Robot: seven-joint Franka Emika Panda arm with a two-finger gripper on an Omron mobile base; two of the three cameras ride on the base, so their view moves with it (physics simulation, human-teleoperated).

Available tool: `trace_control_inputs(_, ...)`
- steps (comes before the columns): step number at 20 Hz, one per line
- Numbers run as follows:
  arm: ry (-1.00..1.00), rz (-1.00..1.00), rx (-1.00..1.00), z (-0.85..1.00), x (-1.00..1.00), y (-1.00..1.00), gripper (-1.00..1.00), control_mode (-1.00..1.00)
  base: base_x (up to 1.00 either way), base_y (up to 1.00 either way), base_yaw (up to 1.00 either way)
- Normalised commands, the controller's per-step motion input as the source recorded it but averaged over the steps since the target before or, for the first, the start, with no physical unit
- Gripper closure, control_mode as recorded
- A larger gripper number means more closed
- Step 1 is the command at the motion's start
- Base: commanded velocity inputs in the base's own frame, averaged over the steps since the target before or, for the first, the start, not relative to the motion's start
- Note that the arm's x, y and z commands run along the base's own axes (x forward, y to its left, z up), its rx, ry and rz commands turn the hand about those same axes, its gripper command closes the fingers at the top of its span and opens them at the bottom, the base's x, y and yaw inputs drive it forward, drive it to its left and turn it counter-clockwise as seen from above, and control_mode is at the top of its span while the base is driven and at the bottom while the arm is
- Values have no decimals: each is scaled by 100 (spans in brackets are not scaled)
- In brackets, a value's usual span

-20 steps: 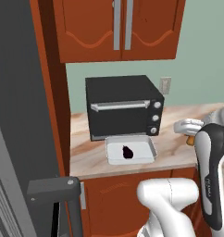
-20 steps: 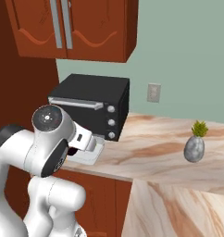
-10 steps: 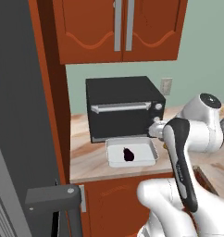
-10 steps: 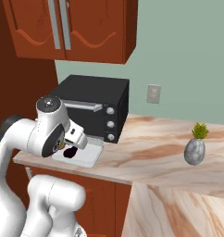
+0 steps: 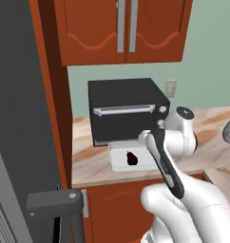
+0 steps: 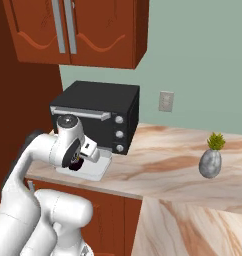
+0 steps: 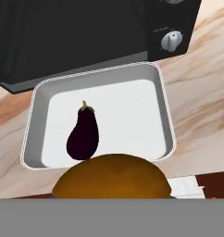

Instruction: Take the eggplant and mushroom out of the freezer and place them in the tupperware container on the counter. Then put the tupperware containing the vegetables back in the freezer.

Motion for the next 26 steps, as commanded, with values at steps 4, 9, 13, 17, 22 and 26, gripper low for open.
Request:
trace_control_inputs(4,-1,0,0,-75,61,0,100,-100,0,0,0)
trace_control_inputs(9,0,0,0,-47,43,0,100,-100,0,0,0)
trace_control_inputs(13,0,0,0,-40,31,0,100,-100,0,0,0)
trace_control_inputs(17,0,0,0,-58,10,3,100,-100,0,0,0)
trace_control_inputs(22,0,0,0,-41,-2,5,100,-100,0,0,0)
trace_control_inputs(26,0,0,-2,-31,0,17,-100,-100,0,0,0)
